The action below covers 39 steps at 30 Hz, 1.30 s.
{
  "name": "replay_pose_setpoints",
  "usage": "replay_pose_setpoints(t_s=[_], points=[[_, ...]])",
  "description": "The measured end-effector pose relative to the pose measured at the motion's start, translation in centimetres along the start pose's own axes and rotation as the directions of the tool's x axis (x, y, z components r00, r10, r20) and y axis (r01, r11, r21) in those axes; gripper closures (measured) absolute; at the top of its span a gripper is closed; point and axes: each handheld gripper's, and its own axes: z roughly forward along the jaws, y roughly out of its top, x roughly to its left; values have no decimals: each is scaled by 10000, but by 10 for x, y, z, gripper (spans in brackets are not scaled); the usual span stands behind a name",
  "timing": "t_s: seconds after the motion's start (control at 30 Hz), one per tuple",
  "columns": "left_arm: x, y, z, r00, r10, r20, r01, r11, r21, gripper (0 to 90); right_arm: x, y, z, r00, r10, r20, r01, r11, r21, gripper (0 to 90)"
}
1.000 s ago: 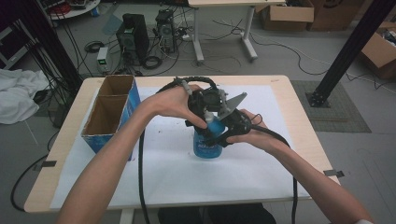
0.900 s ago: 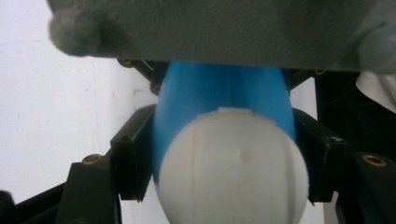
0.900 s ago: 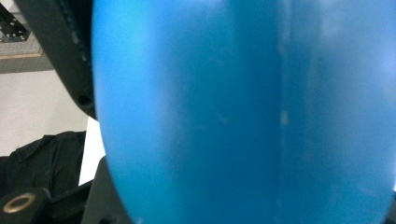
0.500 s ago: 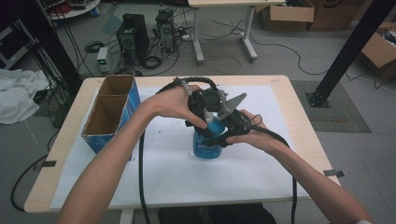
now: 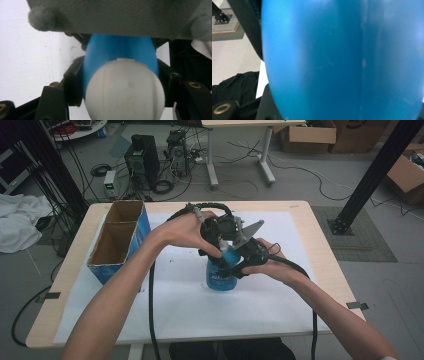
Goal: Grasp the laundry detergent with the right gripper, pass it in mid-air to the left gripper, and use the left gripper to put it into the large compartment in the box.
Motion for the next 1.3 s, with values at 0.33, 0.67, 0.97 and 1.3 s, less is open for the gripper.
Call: replay_pose_setpoints(t_s=[0.33,0.67,0.97,1.3], points=[[-2,2,1,10000,-52,-81,54,9997,222,380,0,-3,2,10000,-61,-22,60,9997,-247,447],[-1,2,5,10000,-32,-77,34,9995,316,380,0,-8,5,10000,-52,-25,51,9993,-358,444],[-1,3,8,9999,-16,-114,19,9995,303,380,0,-11,6,10000,-13,-20,13,9991,-425,442],[-2,0,13,9998,-180,-27,180,9996,224,380,0,-15,10,9999,80,-64,-83,9989,-471,436]])
